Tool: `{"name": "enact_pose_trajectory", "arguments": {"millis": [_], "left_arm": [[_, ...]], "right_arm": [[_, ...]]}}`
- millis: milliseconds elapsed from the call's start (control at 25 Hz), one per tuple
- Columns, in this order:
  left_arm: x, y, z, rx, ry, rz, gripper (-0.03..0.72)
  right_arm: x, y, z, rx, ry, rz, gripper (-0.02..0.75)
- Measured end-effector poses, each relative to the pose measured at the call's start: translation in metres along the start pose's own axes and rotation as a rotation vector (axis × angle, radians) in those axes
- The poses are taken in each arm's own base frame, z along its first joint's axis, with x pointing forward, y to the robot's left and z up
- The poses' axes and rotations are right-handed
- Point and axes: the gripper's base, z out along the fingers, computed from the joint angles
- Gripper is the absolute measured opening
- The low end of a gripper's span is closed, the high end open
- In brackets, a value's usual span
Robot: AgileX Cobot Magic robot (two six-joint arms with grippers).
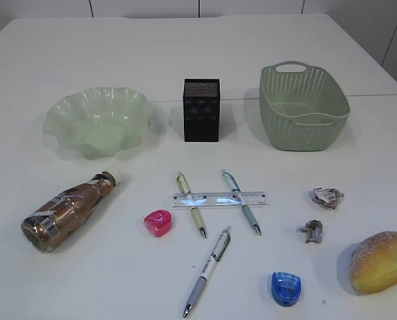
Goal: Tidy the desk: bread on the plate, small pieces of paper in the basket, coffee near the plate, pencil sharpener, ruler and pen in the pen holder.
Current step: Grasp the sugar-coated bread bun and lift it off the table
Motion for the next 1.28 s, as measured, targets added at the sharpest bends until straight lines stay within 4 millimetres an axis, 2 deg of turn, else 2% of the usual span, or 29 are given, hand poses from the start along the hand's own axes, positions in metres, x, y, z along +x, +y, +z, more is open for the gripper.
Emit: {"name": "enact_pose_trajectory", "arguments": {"millis": [600,1040,1280], "left_arm": [[0.0,0.0,0.0,-0.012,0.0,-0.009,0.216],[0.0,-0.001,0.001,0.07,0.003,0.021,0.235],[-0.014,-0.002,-0.002,0.073,0.018,0.022,0.244]], "right_arm": [[0.0,0.002,0.0,-0.026,-0.003,0.012,0.28],[0.0,0.005,0.0,-0.099,-0.009,-0.001,0.28],[-0.008,0.005,-0.011,-0.107,-0.06,0.003,0.28]]}}
